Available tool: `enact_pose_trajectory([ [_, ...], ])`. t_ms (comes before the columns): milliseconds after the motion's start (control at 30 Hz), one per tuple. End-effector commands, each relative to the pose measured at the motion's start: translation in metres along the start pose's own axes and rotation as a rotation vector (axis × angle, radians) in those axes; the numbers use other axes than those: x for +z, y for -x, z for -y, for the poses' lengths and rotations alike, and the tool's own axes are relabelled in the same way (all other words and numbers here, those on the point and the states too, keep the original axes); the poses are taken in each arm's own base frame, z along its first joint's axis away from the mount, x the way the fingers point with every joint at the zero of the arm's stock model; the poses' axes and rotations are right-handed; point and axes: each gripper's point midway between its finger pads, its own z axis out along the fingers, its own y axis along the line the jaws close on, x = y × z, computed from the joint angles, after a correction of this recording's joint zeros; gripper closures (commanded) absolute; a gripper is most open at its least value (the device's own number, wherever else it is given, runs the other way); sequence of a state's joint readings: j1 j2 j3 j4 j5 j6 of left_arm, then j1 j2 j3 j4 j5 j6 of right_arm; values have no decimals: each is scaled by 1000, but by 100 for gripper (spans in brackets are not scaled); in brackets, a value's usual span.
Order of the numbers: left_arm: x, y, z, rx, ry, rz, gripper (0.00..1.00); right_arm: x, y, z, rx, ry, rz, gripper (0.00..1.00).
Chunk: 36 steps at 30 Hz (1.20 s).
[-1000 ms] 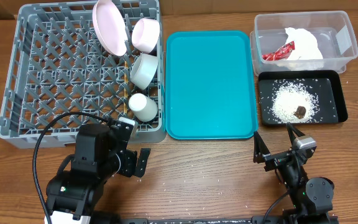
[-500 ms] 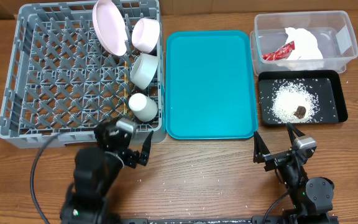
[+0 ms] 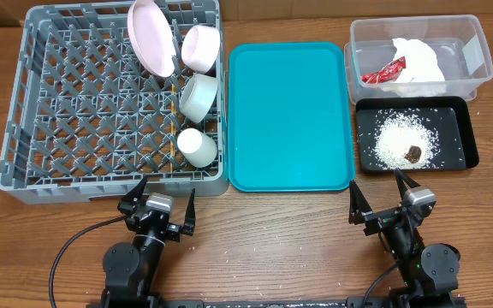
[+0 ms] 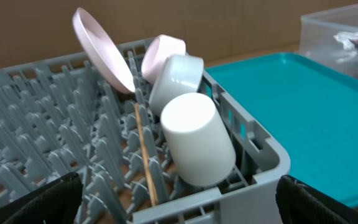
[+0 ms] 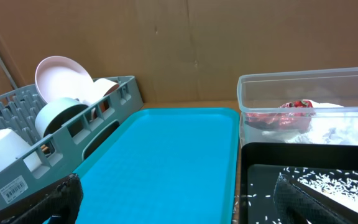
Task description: Sort waste into correct bins and load items into the dishwasher
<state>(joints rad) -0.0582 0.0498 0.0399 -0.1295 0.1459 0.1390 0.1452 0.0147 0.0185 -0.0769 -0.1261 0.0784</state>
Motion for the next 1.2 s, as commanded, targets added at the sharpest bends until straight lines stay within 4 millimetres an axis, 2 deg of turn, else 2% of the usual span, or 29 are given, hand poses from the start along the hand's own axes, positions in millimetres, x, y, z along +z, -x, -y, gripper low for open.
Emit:
enact_pose_trajectory([
  [0,-2,7,-6,28,35,43,0,0,-1,1,6,-3,6,0],
  [1167,0,8,-7,20,39,68,0,0,-1,1,6,-3,6,0],
])
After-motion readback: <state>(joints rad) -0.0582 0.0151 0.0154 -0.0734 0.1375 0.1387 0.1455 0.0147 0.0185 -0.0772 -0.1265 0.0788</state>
